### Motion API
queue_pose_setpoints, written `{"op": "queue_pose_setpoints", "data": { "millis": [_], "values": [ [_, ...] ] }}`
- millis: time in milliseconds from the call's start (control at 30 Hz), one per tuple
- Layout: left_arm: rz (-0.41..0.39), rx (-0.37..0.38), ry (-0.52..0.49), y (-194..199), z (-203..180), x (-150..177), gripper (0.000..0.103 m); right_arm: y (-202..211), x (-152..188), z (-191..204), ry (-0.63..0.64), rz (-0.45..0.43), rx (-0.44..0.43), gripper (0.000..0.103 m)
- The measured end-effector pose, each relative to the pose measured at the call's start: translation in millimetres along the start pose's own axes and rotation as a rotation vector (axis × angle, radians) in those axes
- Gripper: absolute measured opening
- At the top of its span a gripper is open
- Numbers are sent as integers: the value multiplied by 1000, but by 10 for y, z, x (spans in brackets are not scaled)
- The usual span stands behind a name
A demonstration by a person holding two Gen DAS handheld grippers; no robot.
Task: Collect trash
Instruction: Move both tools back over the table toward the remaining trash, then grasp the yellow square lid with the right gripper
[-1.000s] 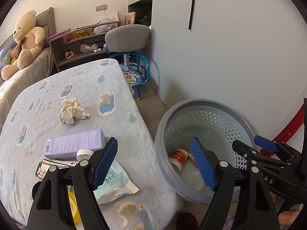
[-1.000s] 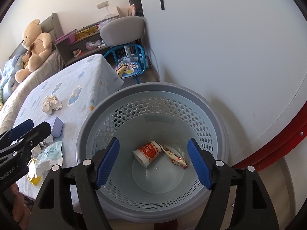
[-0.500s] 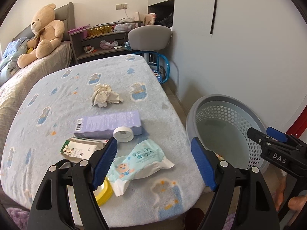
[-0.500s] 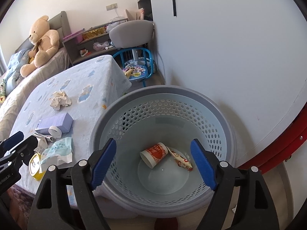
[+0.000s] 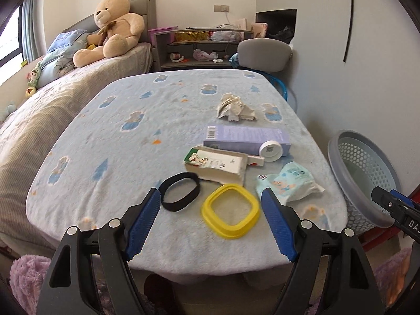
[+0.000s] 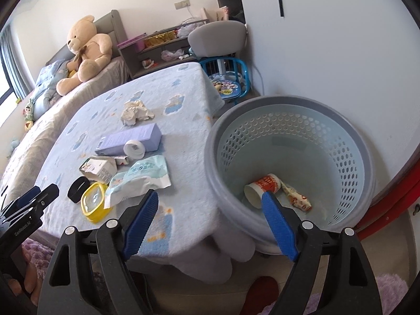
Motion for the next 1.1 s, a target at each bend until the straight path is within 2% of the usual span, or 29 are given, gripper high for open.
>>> {"op": "queue_pose_setpoints", "data": {
  "millis": [133, 367, 767, 1100],
  "values": [
    [23, -22, 24, -40, 220, 159, 76, -46, 142, 204, 27, 23, -16, 79],
    [77, 1, 43, -161, 323, 378, 76, -49, 319, 359, 53, 42, -18, 79],
    [68, -97, 63, -287, 752, 379, 76, -362, 599, 862, 118, 109, -102, 79],
    [63, -120, 67, -355, 1026, 368, 76, -736, 719, 1390, 183, 135, -137, 79]
  ]
}}
Point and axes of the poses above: each gripper's, at about its wrist camera, not at the fingertips, and y roughly against the way its jaws point, z to its left, x to its underside, the point moved 7 cm from there along -y, roughly the way its jaws point, and after that the axes turned 6 degrees about -x, right-handed, at the moved point
